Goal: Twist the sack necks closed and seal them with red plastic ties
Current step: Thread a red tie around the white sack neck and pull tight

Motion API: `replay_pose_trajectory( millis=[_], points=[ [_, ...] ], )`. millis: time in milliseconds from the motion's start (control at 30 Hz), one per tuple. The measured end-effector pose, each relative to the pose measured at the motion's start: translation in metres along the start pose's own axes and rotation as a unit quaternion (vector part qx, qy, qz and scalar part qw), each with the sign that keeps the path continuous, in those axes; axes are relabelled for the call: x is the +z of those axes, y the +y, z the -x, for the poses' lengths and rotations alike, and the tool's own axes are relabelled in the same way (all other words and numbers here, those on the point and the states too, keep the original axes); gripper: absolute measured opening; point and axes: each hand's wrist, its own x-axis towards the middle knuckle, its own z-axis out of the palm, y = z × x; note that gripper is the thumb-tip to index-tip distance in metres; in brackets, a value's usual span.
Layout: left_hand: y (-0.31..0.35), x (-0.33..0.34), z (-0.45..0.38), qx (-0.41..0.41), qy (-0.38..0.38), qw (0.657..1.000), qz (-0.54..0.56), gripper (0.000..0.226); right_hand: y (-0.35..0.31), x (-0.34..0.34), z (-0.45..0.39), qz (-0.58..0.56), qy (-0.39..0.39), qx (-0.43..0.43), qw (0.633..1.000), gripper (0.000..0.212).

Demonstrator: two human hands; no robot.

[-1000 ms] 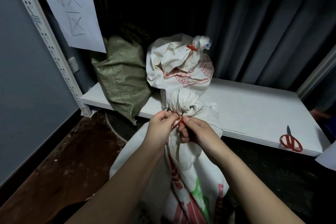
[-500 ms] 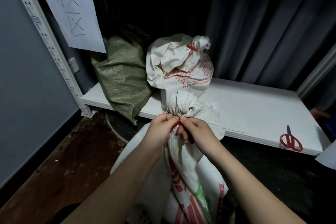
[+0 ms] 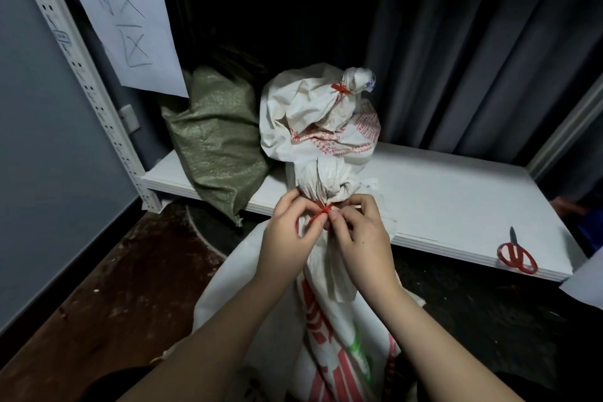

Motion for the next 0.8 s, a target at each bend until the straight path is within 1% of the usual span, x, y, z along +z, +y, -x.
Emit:
replay_pose_trajectory(
  millis=[67,133,233,300,400,533,600,700,800],
  points=[
    [0.001,0.003,-0.002,0.015,0.019,0.999,0.035,0.025,-0.002,0.000,0.000,-0.001,0.008,0.008,1.000,0.020],
    [0.002,0.006,-0.003,0.018,0.027,0.998,0.046,0.025,-0.002,0.000,0.000,0.005,0.013,0.016,1.000,0.020],
    [-0.004,0.008,-0.004,0.009,0.009,1.000,0.003,0.016,-0.004,0.004,-0.001,0.007,0.000,0.024,1.000,0.017],
    [-0.008,0.007,-0.004,0.021,-0.007,1.000,-0.019,0.013,-0.003,0.004,-0.002,0.001,-0.016,0.034,0.999,0.016],
    [-0.008,0.002,-0.007,0.034,-0.030,0.998,-0.034,0.019,-0.002,0.001,-0.005,-0.004,-0.032,0.034,0.999,0.019],
    [-0.004,-0.003,-0.012,0.043,-0.045,0.996,-0.065,0.014,-0.001,-0.002,-0.009,-0.036,-0.058,0.053,0.996,0.031],
    [-0.004,-0.003,-0.013,0.044,-0.041,0.996,-0.066,0.017,0.001,-0.003,-0.010,-0.063,-0.068,0.065,0.994,0.032],
    [-0.004,-0.006,-0.015,0.005,-0.045,0.998,-0.033,0.016,0.004,-0.005,-0.014,-0.099,-0.091,0.094,0.986,0.030],
    [-0.004,-0.009,-0.015,-0.043,-0.056,0.997,0.015,0.015,0.003,-0.009,-0.015,-0.129,-0.105,0.095,0.982,0.037]
  ],
)
